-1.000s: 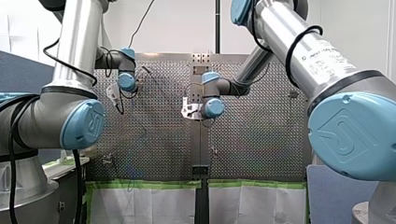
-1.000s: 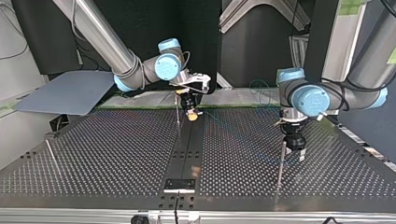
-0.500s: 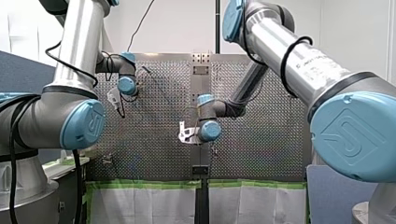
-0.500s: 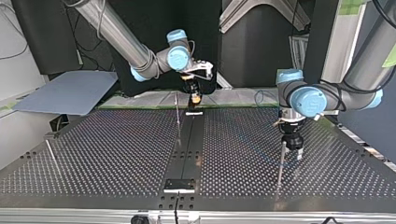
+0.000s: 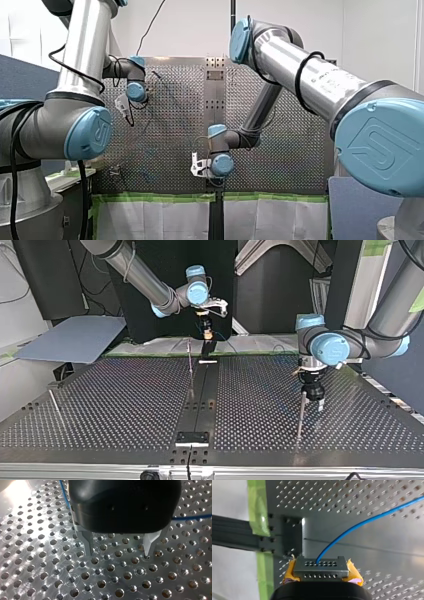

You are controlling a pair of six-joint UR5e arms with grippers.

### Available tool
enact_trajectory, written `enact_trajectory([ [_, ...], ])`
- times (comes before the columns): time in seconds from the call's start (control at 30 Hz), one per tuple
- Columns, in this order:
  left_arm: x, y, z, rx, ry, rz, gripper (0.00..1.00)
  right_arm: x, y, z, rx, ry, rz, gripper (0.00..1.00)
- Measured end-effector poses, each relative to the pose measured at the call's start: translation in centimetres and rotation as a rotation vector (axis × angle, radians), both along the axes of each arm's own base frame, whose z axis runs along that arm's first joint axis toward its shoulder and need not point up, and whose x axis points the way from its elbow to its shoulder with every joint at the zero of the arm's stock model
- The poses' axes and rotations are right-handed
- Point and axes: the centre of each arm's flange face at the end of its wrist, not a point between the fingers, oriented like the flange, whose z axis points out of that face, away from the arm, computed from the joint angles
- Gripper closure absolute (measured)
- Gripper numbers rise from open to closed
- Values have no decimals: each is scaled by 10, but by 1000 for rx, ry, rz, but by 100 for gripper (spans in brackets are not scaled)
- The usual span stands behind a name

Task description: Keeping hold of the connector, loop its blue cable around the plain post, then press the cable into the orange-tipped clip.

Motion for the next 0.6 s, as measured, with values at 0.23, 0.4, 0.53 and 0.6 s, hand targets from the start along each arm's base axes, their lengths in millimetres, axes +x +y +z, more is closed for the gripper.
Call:
enact_trajectory([
  [0.23,0,0,0,-4,-5,0,0,-12,-7,-37,11,-27,-68,100],
  [0.4,1,0,1,-5,-6,-1,0,-23,-13,-62,20,-51,-112,100],
  [0.53,1,0,1,-6,-7,-1,0,-33,-18,-80,26,-67,-145,100],
  [0.6,1,0,1,-6,-7,-1,0,-38,-20,-90,32,-79,-160,100],
])
